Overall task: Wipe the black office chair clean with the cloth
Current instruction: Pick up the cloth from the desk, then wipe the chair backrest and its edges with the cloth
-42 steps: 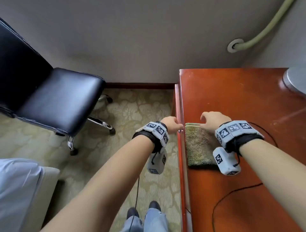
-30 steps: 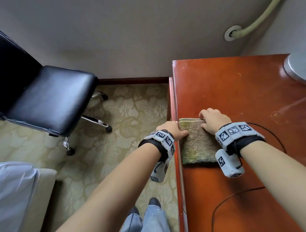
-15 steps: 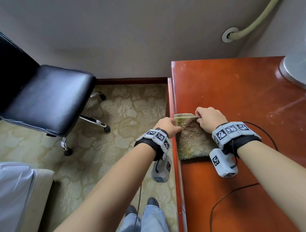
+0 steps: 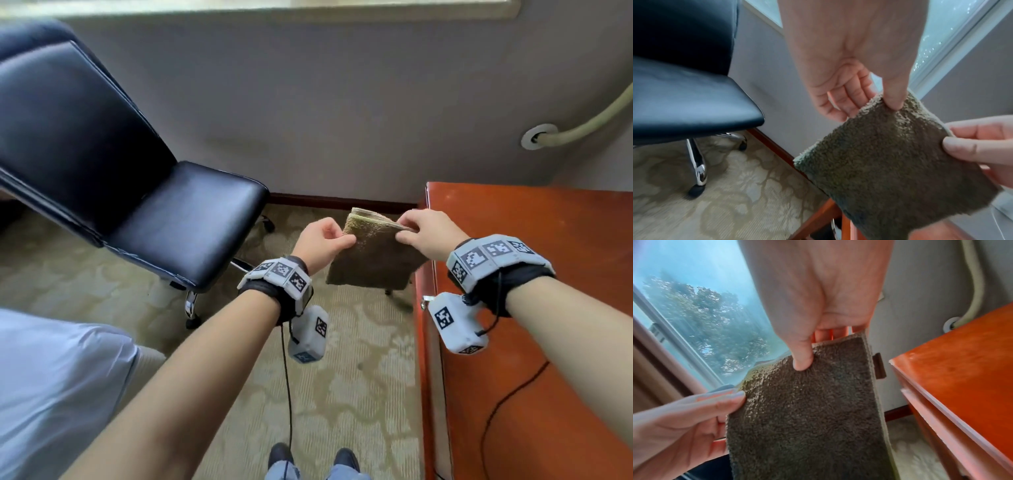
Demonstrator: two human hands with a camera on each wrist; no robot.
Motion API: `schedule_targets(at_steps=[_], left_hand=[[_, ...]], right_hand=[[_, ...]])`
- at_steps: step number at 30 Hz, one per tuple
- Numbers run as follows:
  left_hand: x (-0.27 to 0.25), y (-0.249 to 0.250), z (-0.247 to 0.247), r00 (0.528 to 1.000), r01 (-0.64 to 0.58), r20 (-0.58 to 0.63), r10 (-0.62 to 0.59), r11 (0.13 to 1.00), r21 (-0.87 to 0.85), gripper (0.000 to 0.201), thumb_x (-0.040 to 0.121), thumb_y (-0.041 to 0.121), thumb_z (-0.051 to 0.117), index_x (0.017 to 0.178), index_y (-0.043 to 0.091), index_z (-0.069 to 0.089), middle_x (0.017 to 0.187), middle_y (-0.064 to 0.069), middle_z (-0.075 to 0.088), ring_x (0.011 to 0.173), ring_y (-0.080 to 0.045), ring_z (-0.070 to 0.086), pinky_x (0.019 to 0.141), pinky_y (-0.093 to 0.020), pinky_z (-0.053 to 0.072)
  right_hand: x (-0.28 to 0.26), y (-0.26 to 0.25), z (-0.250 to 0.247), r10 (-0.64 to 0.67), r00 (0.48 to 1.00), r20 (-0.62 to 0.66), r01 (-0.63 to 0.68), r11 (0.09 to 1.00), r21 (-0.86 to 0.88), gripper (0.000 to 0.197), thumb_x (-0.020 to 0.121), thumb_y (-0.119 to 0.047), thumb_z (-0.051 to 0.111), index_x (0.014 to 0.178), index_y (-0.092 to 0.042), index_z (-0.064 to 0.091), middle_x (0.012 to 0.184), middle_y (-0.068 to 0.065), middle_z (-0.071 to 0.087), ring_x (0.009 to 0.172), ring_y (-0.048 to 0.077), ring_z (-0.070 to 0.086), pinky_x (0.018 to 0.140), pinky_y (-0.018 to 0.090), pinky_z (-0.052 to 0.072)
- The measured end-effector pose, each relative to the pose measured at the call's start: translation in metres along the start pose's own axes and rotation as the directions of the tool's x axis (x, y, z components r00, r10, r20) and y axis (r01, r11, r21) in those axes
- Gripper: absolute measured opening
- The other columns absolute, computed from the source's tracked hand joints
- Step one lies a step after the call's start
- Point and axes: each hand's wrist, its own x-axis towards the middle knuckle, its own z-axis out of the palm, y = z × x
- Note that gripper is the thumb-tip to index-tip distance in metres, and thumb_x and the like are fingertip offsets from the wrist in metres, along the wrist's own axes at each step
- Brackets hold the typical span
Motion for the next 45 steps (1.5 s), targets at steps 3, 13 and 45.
schedule_targets(at_steps=[3, 13, 45], left_hand=[[0.001, -0.005, -0.05, 0.998, 0.016, -0.061, -0.017, 1.0, -0.026, 0.028, 0.081, 0.018, 0.071, 0.067, 0.02, 0.048, 0.066, 0.004, 0.054, 0.061, -0.01, 0.049, 0.07, -0.03, 0.044], [-0.002, -0.041, -0.238, 0.963, 0.056, -0.258, -0.078, 0.994, -0.09, 0.024, 0.082, 0.017, 0.071, 0.07, 0.02, 0.05, 0.073, 0.002, 0.058, 0.066, -0.009, 0.053, 0.067, -0.024, 0.045], [0.1, -0.159, -0.654, 0.84, 0.06, -0.537, -0.081, 0.997, -0.056, 0.014, 0.084, 0.02, 0.068, 0.091, 0.014, 0.058, 0.074, 0.004, 0.057, 0.07, -0.007, 0.054, 0.063, -0.011, 0.042]], right_hand=[[0.018, -0.045, 0.003, -0.059, 0.998, -0.008, 0.06, 0.998, 0.007, 0.012, 0.09, -0.027, 0.058, 0.099, -0.021, 0.062, 0.095, 0.0, 0.058, 0.099, 0.022, 0.053, 0.093, 0.036, 0.039], [0.074, -0.237, 0.037, -0.222, 0.975, -0.026, 0.222, 0.975, 0.001, 0.019, 0.09, -0.019, 0.056, 0.105, -0.011, 0.064, 0.105, 0.008, 0.064, 0.096, 0.021, 0.052, 0.076, 0.023, 0.034], [0.321, -0.628, 0.142, -0.495, 0.861, -0.118, 0.507, 0.854, 0.119, 0.013, 0.089, -0.016, 0.057, 0.099, -0.011, 0.065, 0.088, 0.0, 0.057, 0.084, 0.016, 0.049, 0.073, 0.023, 0.035]])
